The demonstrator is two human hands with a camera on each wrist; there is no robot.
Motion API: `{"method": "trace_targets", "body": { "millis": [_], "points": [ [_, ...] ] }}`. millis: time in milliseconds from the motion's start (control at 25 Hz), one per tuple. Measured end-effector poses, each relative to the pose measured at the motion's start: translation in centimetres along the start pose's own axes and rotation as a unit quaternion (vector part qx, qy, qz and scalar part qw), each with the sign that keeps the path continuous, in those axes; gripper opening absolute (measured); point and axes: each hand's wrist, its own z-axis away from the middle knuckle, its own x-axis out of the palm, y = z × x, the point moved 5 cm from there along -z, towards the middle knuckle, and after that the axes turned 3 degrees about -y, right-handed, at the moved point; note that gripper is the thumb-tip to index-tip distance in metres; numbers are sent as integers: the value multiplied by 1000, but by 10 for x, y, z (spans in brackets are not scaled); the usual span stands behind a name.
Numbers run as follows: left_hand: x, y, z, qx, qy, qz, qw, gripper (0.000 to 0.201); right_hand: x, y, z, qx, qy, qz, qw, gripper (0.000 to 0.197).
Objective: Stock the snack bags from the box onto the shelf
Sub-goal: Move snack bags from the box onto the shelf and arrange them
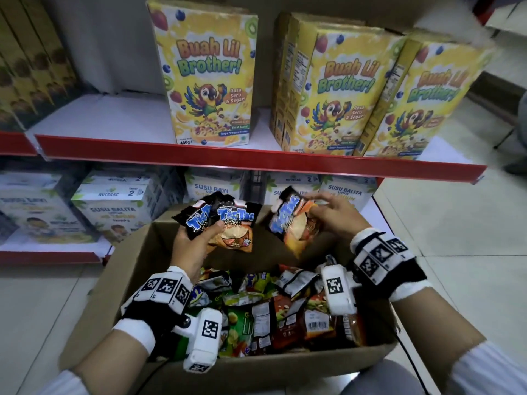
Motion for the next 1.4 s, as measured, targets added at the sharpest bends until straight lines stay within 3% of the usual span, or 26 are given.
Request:
{"method": "trace_targets", "body": {
  "millis": [120,280,360,440,520,640,840,920,1040,1160,1200,1400],
  "points": [
    [20,12,4,-22,-53,17,998,65,12,-29,17,-30,-44,-188,981,51],
    [41,25,11,-26,-94,48,994,82,39,-34,26,18,-70,-318,945,59],
    [47,28,12,-21,-114,39,992,78,46,-35,28,19,-62,-283,957,47],
    [51,34,13,4,-138,27,990,52,45,-37,27,-13,-26,-222,975,57],
    [55,41,16,33,-175,36,983,34,41,-44,26,-65,12,-174,983,42],
    [55,43,9,53,-196,65,977,40,42,-46,14,-97,29,-162,982,29],
    [58,51,-2,97,-171,91,976,51,52,-57,1,-149,14,-234,961,32],
    [65,77,-2,122,-158,83,976,41,54,-77,-5,-153,-9,-288,945,29],
    [78,123,4,139,-146,63,977,46,49,-115,0,-156,0,-328,932,27],
    [86,162,22,121,-131,45,983,15,42,-155,15,-142,7,-344,928,27],
    [90,177,31,115,-121,37,985,14,38,-171,21,-141,4,-345,928,26],
    [116,280,96,113,-109,53,986,39,-4,-279,69,-135,5,-332,934,25]
  ]
}}
